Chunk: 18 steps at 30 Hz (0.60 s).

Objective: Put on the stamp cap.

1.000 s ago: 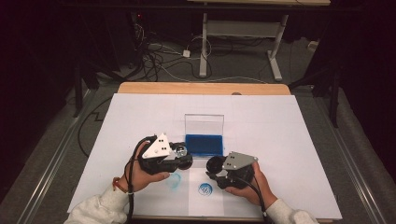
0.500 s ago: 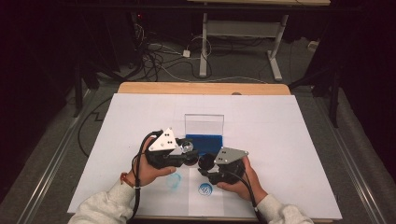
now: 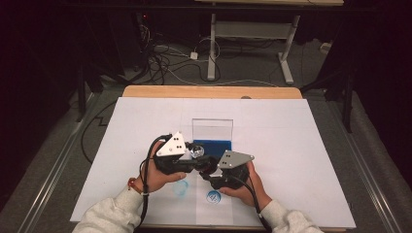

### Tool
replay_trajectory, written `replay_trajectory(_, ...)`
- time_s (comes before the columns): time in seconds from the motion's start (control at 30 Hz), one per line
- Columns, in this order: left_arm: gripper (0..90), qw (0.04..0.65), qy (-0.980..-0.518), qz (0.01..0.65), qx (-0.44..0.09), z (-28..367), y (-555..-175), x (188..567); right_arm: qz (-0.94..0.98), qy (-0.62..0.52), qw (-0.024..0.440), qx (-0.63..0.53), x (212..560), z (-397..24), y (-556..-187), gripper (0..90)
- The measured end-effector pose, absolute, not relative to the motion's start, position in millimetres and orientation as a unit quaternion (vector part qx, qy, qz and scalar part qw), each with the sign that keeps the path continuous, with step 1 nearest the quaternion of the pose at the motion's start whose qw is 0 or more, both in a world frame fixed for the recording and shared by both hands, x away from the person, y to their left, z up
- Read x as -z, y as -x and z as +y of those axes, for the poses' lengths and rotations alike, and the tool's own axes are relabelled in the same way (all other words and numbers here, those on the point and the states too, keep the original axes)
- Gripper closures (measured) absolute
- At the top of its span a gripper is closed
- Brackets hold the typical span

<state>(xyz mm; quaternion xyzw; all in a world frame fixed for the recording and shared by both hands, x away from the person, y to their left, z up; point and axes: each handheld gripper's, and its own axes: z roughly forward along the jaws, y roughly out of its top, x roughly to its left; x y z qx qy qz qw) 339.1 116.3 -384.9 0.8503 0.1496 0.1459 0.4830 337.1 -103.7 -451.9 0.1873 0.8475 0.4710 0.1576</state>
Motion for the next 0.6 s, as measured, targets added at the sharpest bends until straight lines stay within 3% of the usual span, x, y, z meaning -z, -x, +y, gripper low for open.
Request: replay_trajectory(0.6, 54.8, 0.498, -0.844, 0.139, -0.14, 106, -341, 388, 0.841, -0.187, 0.14, -0.488, 447, -103, -336, 38.9)
